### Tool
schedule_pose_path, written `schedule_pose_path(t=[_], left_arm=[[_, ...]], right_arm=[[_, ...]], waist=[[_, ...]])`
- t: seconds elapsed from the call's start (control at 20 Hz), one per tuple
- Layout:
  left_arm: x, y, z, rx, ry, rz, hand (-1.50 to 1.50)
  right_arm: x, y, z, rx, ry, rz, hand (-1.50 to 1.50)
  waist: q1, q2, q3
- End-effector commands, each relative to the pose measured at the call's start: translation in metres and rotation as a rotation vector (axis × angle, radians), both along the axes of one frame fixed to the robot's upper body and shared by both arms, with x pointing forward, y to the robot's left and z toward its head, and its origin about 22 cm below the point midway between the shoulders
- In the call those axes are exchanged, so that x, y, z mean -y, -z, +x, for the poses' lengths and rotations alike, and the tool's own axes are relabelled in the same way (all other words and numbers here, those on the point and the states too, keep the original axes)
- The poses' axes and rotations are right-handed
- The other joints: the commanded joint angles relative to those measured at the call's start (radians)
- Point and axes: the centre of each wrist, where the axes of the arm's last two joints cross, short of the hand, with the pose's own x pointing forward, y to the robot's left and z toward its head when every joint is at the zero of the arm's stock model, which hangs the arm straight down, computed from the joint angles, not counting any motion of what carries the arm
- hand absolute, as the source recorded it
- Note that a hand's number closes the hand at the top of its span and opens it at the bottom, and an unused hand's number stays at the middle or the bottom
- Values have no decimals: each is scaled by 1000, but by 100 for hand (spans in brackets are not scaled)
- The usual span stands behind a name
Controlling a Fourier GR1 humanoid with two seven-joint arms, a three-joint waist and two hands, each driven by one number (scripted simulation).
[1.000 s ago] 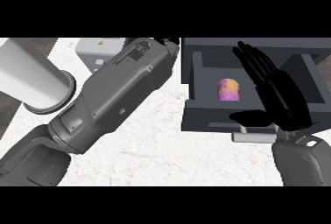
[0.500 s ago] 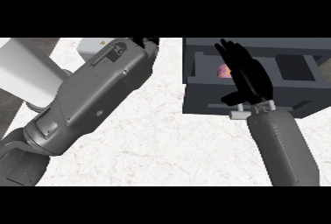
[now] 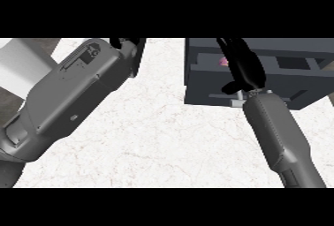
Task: Pick up the can, place it into the drawer and close the drawer
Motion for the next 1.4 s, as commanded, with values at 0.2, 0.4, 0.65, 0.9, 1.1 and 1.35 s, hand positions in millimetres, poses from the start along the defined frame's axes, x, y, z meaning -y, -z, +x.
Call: schedule_pose_path(t=[0.2,0.4,0.65,0.9,1.1,1.35], left_arm=[[-21,-7,-10,-3,-3,-11,-150],[-12,-5,-14,0,26,0,-150],[-21,-11,-20,5,12,7,-150],[-23,-14,-20,27,22,10,-150],[-16,-21,-27,12,29,-2,-150],[-33,-29,-28,24,41,4,-150]], right_arm=[[3,27,13,29,73,16,-150],[-10,13,26,75,84,28,-150],[7,7,34,136,120,25,-150],[-1,-34,53,174,113,7,-150],[-3,-42,57,187,137,11,-150],[-6,-54,61,199,168,8,-150]], waist=[[25,19,14],[28,27,14],[44,29,15],[43,37,14],[52,39,15],[64,45,14]])
